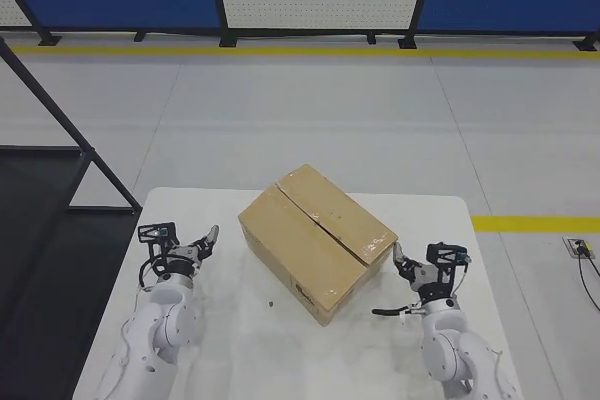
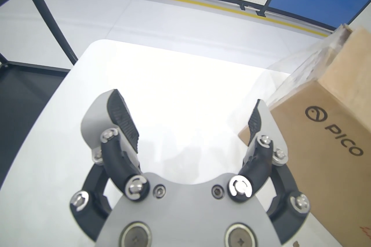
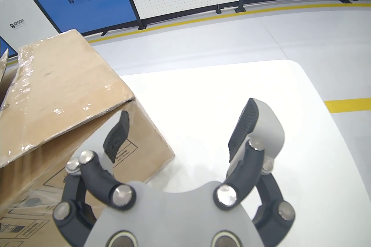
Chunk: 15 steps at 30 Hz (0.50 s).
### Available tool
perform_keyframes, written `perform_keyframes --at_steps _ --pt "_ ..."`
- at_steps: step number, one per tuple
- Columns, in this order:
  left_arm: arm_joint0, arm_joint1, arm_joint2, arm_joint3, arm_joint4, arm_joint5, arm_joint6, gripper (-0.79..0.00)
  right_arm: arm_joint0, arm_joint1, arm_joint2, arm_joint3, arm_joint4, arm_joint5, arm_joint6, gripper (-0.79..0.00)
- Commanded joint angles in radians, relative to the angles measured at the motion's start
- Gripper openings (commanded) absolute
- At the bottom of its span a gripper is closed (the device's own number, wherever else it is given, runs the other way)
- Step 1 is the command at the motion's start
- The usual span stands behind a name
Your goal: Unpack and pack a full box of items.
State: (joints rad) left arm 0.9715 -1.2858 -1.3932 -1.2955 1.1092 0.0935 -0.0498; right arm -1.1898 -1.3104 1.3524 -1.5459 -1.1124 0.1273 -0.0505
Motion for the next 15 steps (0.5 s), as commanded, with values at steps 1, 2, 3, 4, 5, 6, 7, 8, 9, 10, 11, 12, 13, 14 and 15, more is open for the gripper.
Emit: perform_keyframes --at_steps 1,2,3,4,5,6,7,8,9,10,11,12,13,14,15 --pt "-0.044 -0.001 0.009 0.046 0.026 -0.013 0.008 0.000 -0.049 0.006 0.028 -0.050 -0.014 -0.009 -0.005 0.000" --pt "-0.066 -0.001 0.014 0.066 0.035 -0.026 0.011 0.000 -0.076 0.008 0.042 -0.076 -0.020 -0.016 -0.006 0.000" --pt "-0.087 -0.002 0.019 0.088 0.045 -0.042 0.015 0.000 -0.103 0.011 0.055 -0.102 -0.027 -0.027 -0.005 0.000" --pt "-0.108 -0.002 0.025 0.110 0.055 -0.060 0.018 0.000 -0.130 0.015 0.067 -0.129 -0.039 -0.042 -0.005 0.000" --pt "-0.130 -0.002 0.031 0.132 0.062 -0.082 0.022 0.000 -0.158 0.018 0.080 -0.152 -0.052 -0.055 -0.006 0.000" --pt "-0.151 -0.002 0.038 0.156 0.076 -0.104 0.029 0.000 -0.187 0.020 0.092 -0.175 -0.059 -0.064 -0.008 0.000" --pt "-0.172 -0.002 0.044 0.179 0.089 -0.124 0.038 0.000 -0.213 0.022 0.102 -0.196 -0.065 -0.071 -0.010 0.000" --pt "-0.192 -0.003 0.053 0.204 0.107 -0.143 0.049 0.000 -0.240 0.024 0.112 -0.216 -0.078 -0.074 -0.016 0.000" --pt "-0.212 -0.003 0.063 0.228 0.123 -0.160 0.059 0.000 -0.265 0.026 0.120 -0.234 -0.087 -0.076 -0.021 0.000" --pt "-0.230 -0.004 0.071 0.252 0.131 -0.178 0.071 0.000 -0.288 0.027 0.127 -0.250 -0.095 -0.077 -0.027 0.000" --pt "-0.248 -0.006 0.079 0.276 0.136 -0.195 0.079 0.000 -0.309 0.028 0.134 -0.263 -0.101 -0.077 -0.032 0.000" --pt "-0.265 -0.007 0.087 0.299 0.142 -0.216 0.087 0.000 -0.326 0.028 0.140 -0.274 -0.107 -0.076 -0.037 0.000" --pt "-0.281 -0.008 0.095 0.322 0.150 -0.230 0.092 0.000 -0.342 0.029 0.145 -0.284 -0.111 -0.074 -0.042 0.000" --pt "-0.296 -0.009 0.104 0.343 0.165 -0.241 0.099 0.000 -0.355 0.029 0.150 -0.291 -0.113 -0.073 -0.045 0.000" --pt "-0.308 -0.010 0.114 0.363 0.175 -0.256 0.105 0.000 -0.366 0.029 0.154 -0.297 -0.114 -0.071 -0.049 0.000"
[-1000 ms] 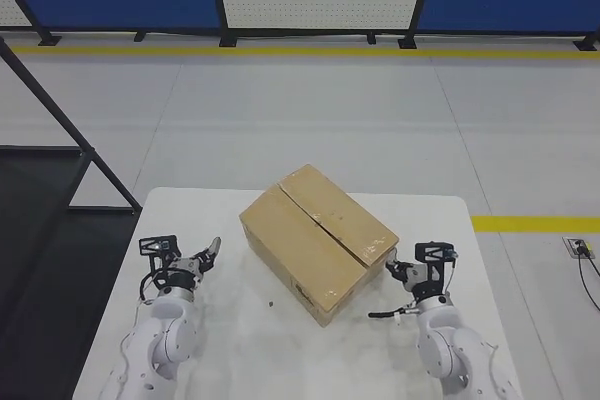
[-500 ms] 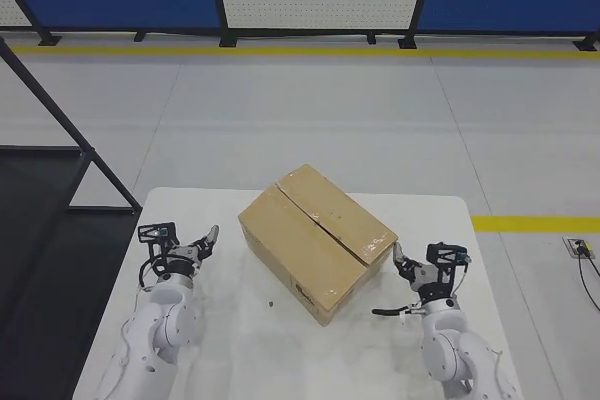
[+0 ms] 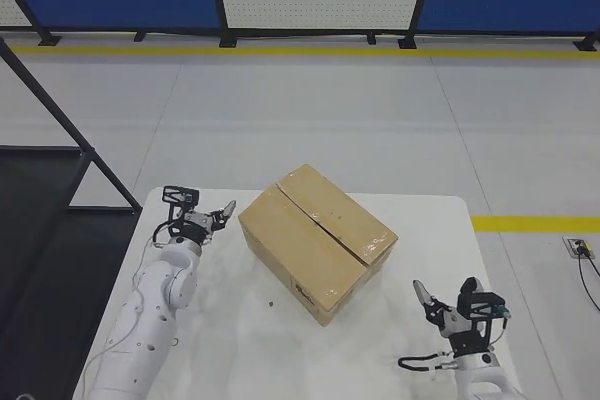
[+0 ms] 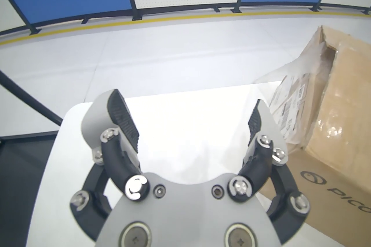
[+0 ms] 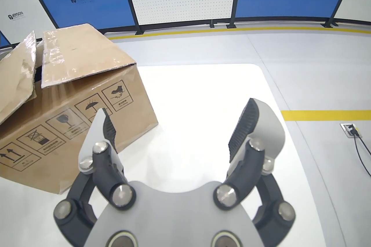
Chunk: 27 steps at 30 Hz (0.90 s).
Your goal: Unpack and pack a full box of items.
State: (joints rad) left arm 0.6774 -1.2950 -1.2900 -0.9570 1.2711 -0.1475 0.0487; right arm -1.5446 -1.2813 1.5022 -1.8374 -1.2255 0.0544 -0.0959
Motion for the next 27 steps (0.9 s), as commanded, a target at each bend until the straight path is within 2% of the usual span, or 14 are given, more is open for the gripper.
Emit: perform_keyframes --at_steps 1,5,9,18,20,24,27 --pt "-0.025 -0.003 0.017 0.046 0.009 -0.037 0.002 0.000 -0.020 0.000 0.007 -0.011 -0.002 0.003 -0.005 0.000" --pt "-0.058 -0.007 0.040 0.097 0.007 -0.107 -0.020 0.000 -0.039 -0.001 0.013 -0.019 -0.004 0.009 -0.008 0.000" --pt "-0.054 -0.005 0.048 0.106 0.015 -0.156 -0.001 0.000 -0.039 -0.002 0.010 -0.016 -0.002 0.014 -0.002 0.000" --pt "0.032 0.014 0.024 0.008 0.030 -0.229 0.024 0.000 -0.014 -0.004 0.007 -0.011 -0.004 -0.009 0.021 0.000" --pt "0.061 0.018 0.019 -0.028 0.036 -0.231 0.025 0.000 -0.010 -0.002 0.016 -0.021 0.024 -0.049 0.028 0.000" --pt "0.118 0.026 0.006 -0.105 0.044 -0.231 0.021 0.000 -0.020 0.007 0.078 -0.040 0.170 -0.242 0.055 0.000" --pt "0.160 0.031 -0.002 -0.161 0.046 -0.233 0.018 0.000 -0.019 0.013 0.115 -0.048 0.195 -0.282 0.081 0.000"
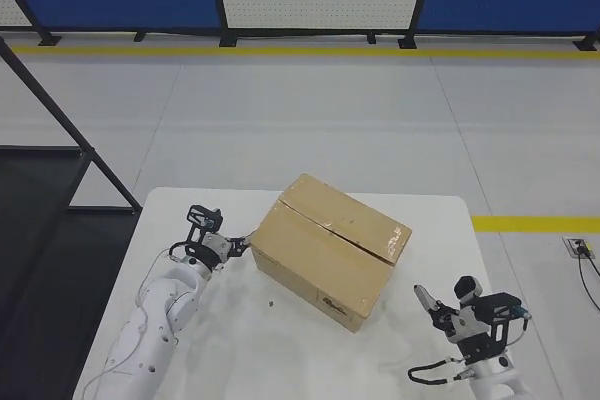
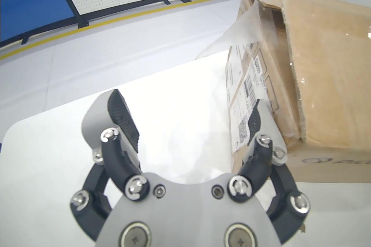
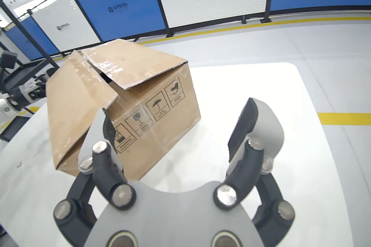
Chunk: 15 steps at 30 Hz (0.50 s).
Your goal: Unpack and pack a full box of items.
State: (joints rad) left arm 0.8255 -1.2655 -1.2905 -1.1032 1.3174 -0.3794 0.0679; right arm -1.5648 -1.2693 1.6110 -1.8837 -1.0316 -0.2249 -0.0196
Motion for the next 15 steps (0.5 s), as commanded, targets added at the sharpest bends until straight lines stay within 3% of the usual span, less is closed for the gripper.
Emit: perform_keyframes --at_steps 1,6,10,15 --pt "0.025 0.003 -0.005 -0.032 0.001 -0.004 -0.003 0.000 0.002 0.002 0.011 -0.007 0.000 -0.007 0.008 0.000" --pt "0.088 0.011 -0.019 -0.106 0.013 -0.011 -0.010 0.000 0.008 0.006 0.021 -0.021 0.047 -0.073 0.033 0.000" --pt "0.137 0.019 -0.034 -0.153 0.016 -0.024 -0.013 0.000 0.022 0.017 0.055 -0.016 0.068 -0.155 0.132 0.000" --pt "0.195 0.026 -0.047 -0.207 0.005 -0.051 -0.017 0.000 0.022 0.017 0.055 -0.016 0.068 -0.155 0.132 0.000"
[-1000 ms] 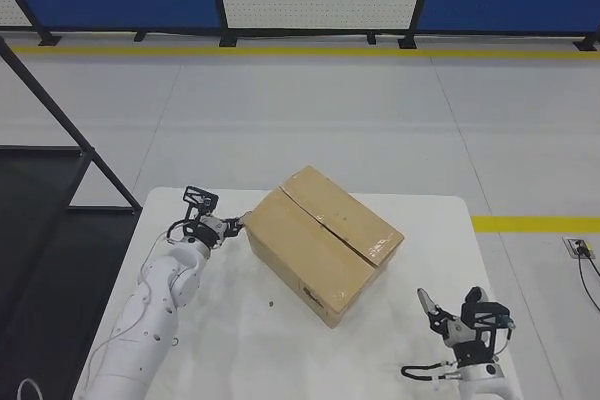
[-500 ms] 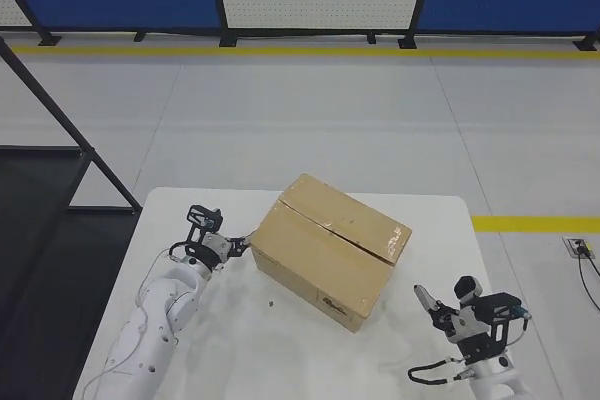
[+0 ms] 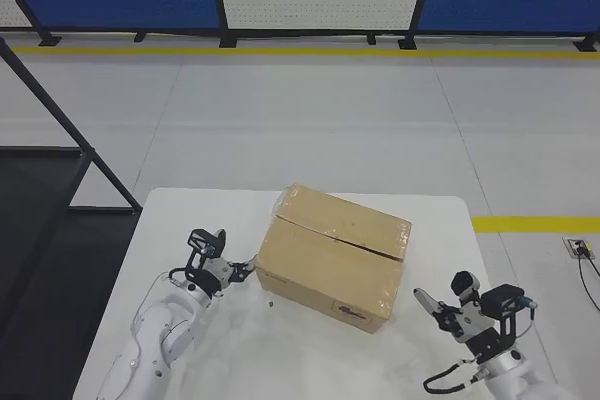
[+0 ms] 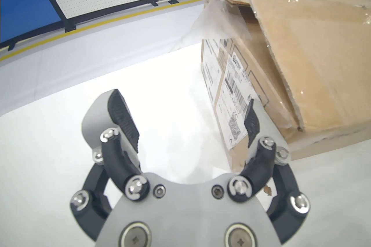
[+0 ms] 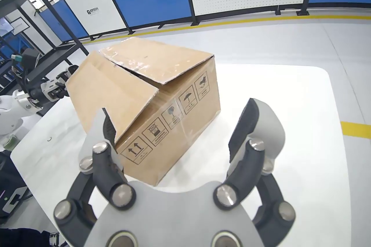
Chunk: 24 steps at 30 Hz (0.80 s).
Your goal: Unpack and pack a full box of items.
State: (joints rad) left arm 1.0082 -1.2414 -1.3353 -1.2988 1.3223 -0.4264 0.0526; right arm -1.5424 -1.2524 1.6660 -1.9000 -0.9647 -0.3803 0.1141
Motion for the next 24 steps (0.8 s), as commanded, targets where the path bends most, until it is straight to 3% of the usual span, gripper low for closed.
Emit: perform_keyframes --at_steps 1,5,7,11,14,20,24 --pt "0.022 0.003 -0.003 -0.022 0.004 -0.009 -0.002 0.000 0.000 0.000 0.000 0.000 0.001 0.000 -0.002 0.000" --pt "0.053 0.008 -0.011 -0.054 -0.001 -0.032 -0.003 0.000 -0.001 0.000 -0.003 0.000 0.008 -0.002 -0.002 0.000" --pt "0.059 0.010 -0.017 -0.063 0.000 -0.032 -0.007 0.000 0.004 -0.001 -0.014 0.012 0.114 -0.056 0.004 0.000" --pt "0.044 0.008 -0.036 -0.048 -0.031 0.045 -0.008 0.000 0.030 0.004 0.005 0.048 0.282 -0.092 0.094 0.000" --pt "0.026 0.003 -0.023 -0.026 -0.044 0.080 -0.019 0.000 0.031 0.007 0.016 0.046 0.298 -0.089 0.127 0.000" --pt "0.022 0.001 0.014 -0.004 -0.019 0.037 -0.015 0.000 0.031 0.007 0.016 0.046 0.300 -0.085 0.125 0.000" --pt "0.032 0.003 0.018 -0.006 -0.024 0.012 -0.006 0.000 0.068 0.007 -0.008 0.098 0.395 -0.098 0.151 0.000"
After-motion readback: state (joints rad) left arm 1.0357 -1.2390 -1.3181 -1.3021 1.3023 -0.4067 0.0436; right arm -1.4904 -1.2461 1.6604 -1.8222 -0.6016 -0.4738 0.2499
